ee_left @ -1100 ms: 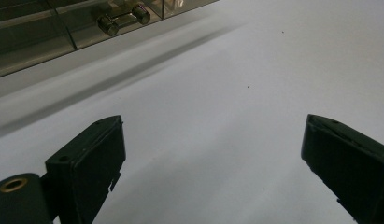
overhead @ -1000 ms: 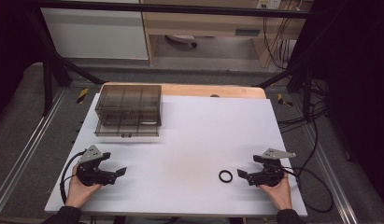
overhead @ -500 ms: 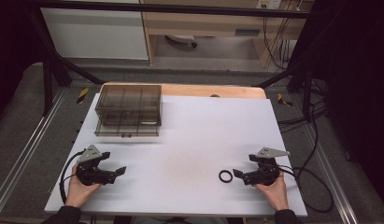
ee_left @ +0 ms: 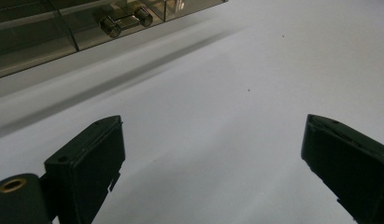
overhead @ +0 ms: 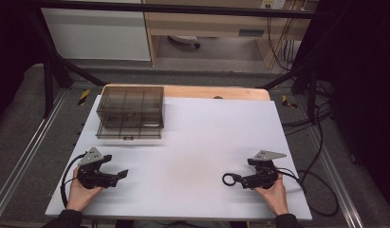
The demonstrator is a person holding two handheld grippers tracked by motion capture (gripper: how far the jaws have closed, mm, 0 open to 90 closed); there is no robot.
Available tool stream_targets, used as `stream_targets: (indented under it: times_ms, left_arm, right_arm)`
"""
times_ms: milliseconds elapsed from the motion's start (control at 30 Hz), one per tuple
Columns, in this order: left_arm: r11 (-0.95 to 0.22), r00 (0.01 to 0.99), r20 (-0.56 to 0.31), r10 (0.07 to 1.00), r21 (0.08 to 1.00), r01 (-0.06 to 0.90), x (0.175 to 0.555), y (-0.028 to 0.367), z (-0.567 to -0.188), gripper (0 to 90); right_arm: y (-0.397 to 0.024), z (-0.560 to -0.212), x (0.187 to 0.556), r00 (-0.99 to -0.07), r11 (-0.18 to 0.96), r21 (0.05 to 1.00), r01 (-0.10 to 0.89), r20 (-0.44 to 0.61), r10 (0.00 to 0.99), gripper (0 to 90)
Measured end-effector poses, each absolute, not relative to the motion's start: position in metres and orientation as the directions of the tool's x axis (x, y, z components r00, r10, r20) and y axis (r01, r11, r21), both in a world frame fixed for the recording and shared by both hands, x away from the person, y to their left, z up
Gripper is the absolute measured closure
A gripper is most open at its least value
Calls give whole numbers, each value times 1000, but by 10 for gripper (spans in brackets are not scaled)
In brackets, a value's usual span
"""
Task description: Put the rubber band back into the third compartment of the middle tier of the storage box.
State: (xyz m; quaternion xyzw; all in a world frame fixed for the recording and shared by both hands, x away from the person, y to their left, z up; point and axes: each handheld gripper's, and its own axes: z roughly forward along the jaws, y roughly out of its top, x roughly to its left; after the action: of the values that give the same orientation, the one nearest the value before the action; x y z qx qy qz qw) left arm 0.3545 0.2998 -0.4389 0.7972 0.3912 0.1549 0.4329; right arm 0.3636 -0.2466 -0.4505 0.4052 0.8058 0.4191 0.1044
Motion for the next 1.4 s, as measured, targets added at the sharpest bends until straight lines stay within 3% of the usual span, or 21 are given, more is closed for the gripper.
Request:
stream_targets:
  times_ms: [467,1400]
  left_arm:
    - [-325,644,-88,760,807,493,355,300,-440,60]
    - [-322,641,-88,762,808,494,354,300,-440,62]
  right_arm:
    - [-233,-452,365,-655,348,745,570,156,739,147]
    - [-224,-451,362,-681,413,708,572,131,720,643]
